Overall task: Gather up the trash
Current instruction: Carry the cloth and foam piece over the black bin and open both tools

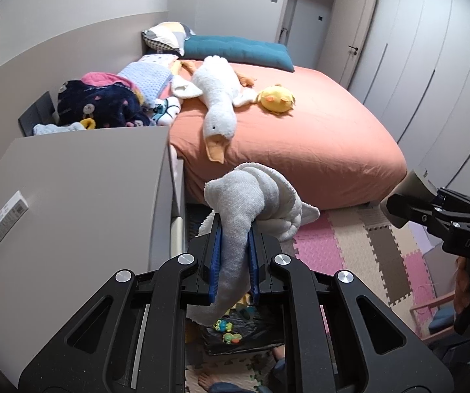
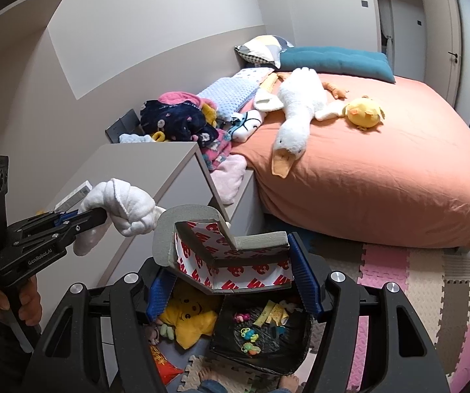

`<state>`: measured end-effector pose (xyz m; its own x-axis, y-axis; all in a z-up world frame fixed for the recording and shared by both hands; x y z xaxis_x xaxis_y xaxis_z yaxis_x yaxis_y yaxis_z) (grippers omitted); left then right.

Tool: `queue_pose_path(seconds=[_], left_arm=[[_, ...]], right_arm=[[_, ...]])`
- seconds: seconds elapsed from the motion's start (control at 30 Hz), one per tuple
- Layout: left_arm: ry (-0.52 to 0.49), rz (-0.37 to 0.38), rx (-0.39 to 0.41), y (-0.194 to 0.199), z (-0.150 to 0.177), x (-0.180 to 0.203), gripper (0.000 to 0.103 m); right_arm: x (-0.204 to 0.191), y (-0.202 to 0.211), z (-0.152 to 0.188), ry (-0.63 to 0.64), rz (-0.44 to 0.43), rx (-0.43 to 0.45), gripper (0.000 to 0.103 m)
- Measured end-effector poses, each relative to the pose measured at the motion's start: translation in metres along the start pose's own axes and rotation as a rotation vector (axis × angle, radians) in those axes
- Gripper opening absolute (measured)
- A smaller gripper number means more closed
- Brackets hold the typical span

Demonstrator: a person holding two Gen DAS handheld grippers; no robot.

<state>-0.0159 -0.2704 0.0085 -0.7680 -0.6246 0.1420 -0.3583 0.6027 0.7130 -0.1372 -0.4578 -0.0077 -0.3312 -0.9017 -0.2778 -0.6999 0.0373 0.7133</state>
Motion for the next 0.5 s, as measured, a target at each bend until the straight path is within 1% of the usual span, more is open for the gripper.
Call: queue_pose_path(seconds=[0.27,0.43,0.5], left_arm=[[-0.031,0.028,-0.025,-0.012,0.005,0.017,0.014],[-0.043,0.038,-0.057,-0.022,0.012,0.025,0.014],[-0.050,0.038,-0.082,-0.028,0.016,0.028,0.014]], right_arm=[[0.012,0.004,0.007,-0.006,0.010,-0.010,0.066],[0.018,0.004,0.012,-0.010,0.006,-0.028,0.066],[0.018,0.002,0.014,-0.007,0.002,-0.041,0.066]])
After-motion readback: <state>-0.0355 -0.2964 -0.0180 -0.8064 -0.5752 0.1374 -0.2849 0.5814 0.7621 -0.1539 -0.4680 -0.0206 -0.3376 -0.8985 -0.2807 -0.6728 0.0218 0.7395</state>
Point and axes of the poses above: each gripper's, at about its wrist camera, not at the fingertips, and y roughly against the way its jaws point, x to its right, z to its underside, the point moved 1 cm from there along -y, roughly the way its jaws point, and after that the axes turned 1 degree about z, right-handed, at the moved point
